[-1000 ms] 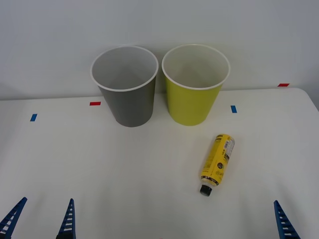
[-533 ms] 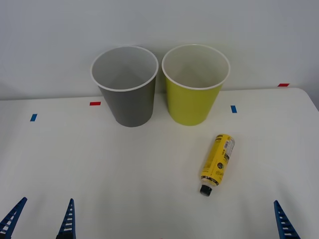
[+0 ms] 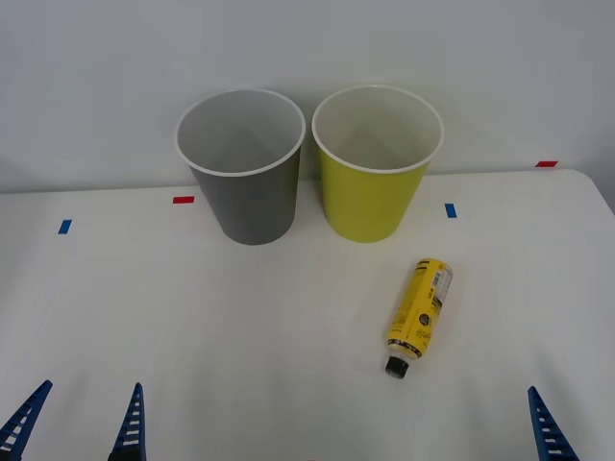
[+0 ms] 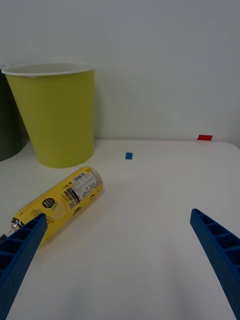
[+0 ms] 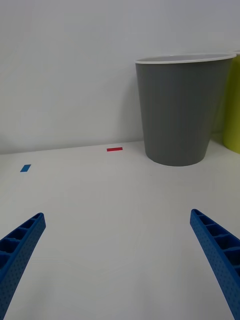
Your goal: Put cans in the gray bin and PET bottles in the light green bin.
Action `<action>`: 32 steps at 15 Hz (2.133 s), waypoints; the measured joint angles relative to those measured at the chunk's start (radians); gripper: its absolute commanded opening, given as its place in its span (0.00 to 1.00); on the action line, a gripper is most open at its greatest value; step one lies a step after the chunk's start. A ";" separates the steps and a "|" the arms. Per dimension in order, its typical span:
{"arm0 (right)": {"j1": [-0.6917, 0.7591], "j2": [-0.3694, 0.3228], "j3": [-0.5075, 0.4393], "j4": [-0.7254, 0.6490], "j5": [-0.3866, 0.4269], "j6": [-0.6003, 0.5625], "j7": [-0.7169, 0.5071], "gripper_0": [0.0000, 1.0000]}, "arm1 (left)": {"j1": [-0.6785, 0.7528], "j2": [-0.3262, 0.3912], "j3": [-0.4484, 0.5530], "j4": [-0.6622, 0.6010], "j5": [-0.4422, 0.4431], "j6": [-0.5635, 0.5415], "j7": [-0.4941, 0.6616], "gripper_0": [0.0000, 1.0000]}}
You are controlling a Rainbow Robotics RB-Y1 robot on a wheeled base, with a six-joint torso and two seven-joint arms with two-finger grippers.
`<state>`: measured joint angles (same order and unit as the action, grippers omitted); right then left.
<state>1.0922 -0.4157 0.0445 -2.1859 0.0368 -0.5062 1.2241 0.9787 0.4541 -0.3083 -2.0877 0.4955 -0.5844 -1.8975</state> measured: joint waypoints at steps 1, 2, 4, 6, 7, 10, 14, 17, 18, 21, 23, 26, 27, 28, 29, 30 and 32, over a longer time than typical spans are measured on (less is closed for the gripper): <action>0.000 0.000 0.000 0.000 0.000 0.000 0.000 1.00 | 0.000 0.000 0.000 0.000 0.000 0.000 0.000 1.00; 0.000 0.000 0.000 0.000 0.000 0.000 0.000 1.00 | 0.000 0.000 0.000 0.000 0.000 0.000 0.000 1.00; 0.000 0.000 0.000 0.000 0.000 0.000 0.000 1.00 | 0.000 0.000 0.000 0.000 0.000 0.000 0.000 1.00; -0.011 0.007 0.007 0.036 0.000 0.008 0.000 1.00 | 0.000 0.000 0.000 0.000 0.000 0.000 0.000 1.00; -0.018 0.011 0.010 0.059 -0.008 0.002 0.000 1.00 | 0.000 0.000 0.000 0.000 0.000 0.000 0.000 1.00; -0.020 0.015 0.009 0.060 -0.031 -0.012 0.001 1.00 | 0.000 0.000 0.000 0.000 0.000 0.000 0.000 1.00; -0.028 0.016 0.001 0.056 -0.058 -0.009 0.001 1.00 | 0.000 0.000 0.000 0.000 0.000 0.000 0.000 1.00; -0.051 0.012 0.001 0.014 -0.066 0.105 0.000 1.00 | 0.000 0.000 0.000 0.000 0.000 0.000 0.000 1.00; -0.060 0.011 0.001 -0.019 -0.067 0.177 0.000 1.00 | 0.000 0.000 0.000 0.000 0.000 0.000 0.000 1.00; -0.112 0.005 0.003 -0.130 -0.077 0.438 -0.008 1.00 | 0.000 0.000 0.000 0.000 0.000 0.000 0.000 1.00; -0.165 0.003 0.000 -0.192 -0.087 0.612 -0.020 1.00 | 0.000 0.000 0.000 0.000 0.000 0.000 0.000 1.00; -0.234 -0.004 -0.006 -0.304 -0.102 0.936 -0.097 1.00 | 0.000 0.000 0.000 0.000 0.000 0.000 0.000 1.00; -0.264 -0.008 -0.008 -0.341 -0.106 1.049 -0.135 1.00 | 0.000 0.000 0.000 0.000 0.000 0.000 0.000 1.00; -0.305 -0.012 -0.010 -0.370 -0.111 1.150 -0.176 1.00 | 0.000 0.000 0.000 0.000 0.000 0.000 0.000 1.00; -0.360 -0.017 -0.013 -0.389 -0.120 1.244 -0.216 1.00 | 0.000 0.000 0.000 0.000 0.000 0.000 0.000 1.00; -0.421 -0.022 -0.017 -0.401 -0.139 1.322 -0.249 1.00 | 0.000 0.000 0.000 0.000 0.000 0.000 0.000 1.00; -0.531 -0.026 -0.024 -0.411 -0.192 1.462 -0.282 1.00 | 0.000 0.000 0.000 0.000 0.000 0.000 0.000 1.00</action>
<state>0.5613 -0.4416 0.0203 -2.5967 -0.1553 0.9563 0.9419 0.9786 0.4540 -0.3083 -2.0878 0.4955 -0.5844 -1.8975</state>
